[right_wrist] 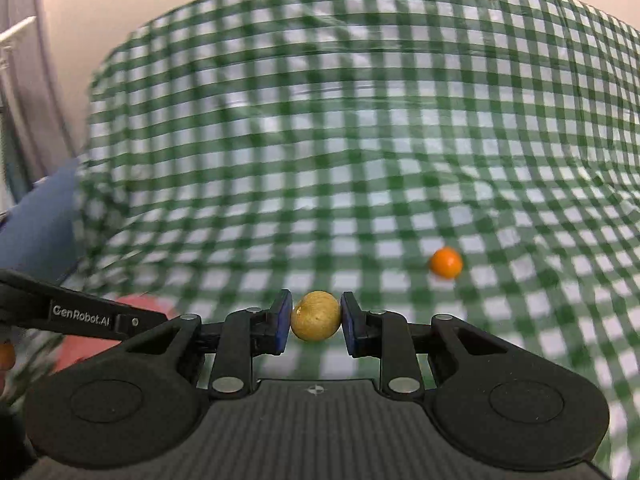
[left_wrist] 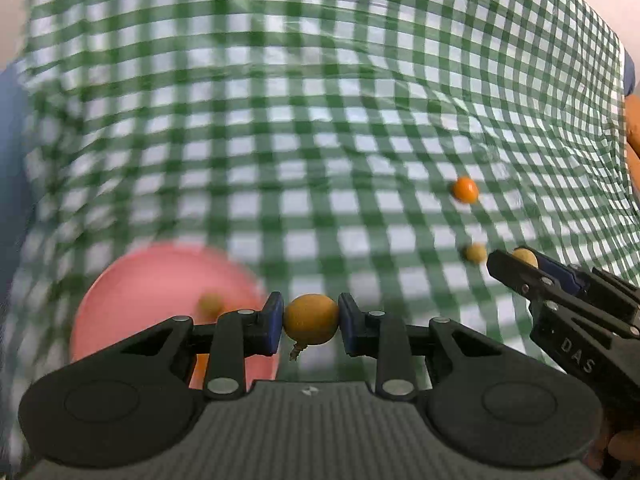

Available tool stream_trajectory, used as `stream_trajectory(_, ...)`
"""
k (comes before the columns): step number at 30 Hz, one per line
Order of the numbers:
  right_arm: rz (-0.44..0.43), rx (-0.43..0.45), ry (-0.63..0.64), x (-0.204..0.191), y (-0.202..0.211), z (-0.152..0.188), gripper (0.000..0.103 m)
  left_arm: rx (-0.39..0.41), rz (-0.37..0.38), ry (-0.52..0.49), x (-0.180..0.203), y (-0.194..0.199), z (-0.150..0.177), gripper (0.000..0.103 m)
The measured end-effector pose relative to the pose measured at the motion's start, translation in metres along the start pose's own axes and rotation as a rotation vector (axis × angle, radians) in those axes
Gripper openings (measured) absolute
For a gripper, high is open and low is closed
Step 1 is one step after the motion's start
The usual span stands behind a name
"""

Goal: Organize fruits
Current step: 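Carry both small tomatoes over the pink plate with both tools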

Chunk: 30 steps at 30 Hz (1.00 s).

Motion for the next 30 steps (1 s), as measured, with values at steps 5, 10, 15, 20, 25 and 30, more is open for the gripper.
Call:
stream_trajectory(5, -0.086, -0.048, 0.018, -0.05, 0.058, 0.034, 0.027, -0.005, -0.046, 0.051, -0.032, 0.066, 0.062, 0.033)
stream_trajectory(10, -0.156, -0.083, 0.062, -0.102, 0.102, 0.062, 0.027, 0.019, -0.109, 0.064, -0.065, 0.12, 0.114, 0.033)
stream_trajectory(15, -0.153, -0.063, 0.098, -0.124, 0.131, 0.071, 0.027, 0.057, -0.129, 0.098, -0.082, 0.146, 0.147, 0.033)
stream_trajectory(20, -0.141, -0.026, 0.137, -0.137, 0.155, 0.074, 0.027, 0.117, -0.118, 0.124, -0.086, 0.163, 0.161, 0.033)
stream_trajectory(25, -0.133, -0.001, 0.154, -0.145, 0.17, 0.075, 0.027, 0.163, -0.098, 0.117, -0.08, 0.176, 0.166, 0.033)
stream_trajectory(30, -0.135, 0.016, 0.168, -0.152, 0.181, 0.077, 0.027, 0.189, -0.093, 0.113, -0.08, 0.185, 0.17, 0.033)
Point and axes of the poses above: each gripper's, at about its wrist camera, not at the fingertips, and y roughly against the way its jaws point, x to its right, z to its underside, the point moved 5 cm from there along -y, roughly the way its jaws point, and after that the axes turned 3 degrees about -x, right-handed, at the moved point
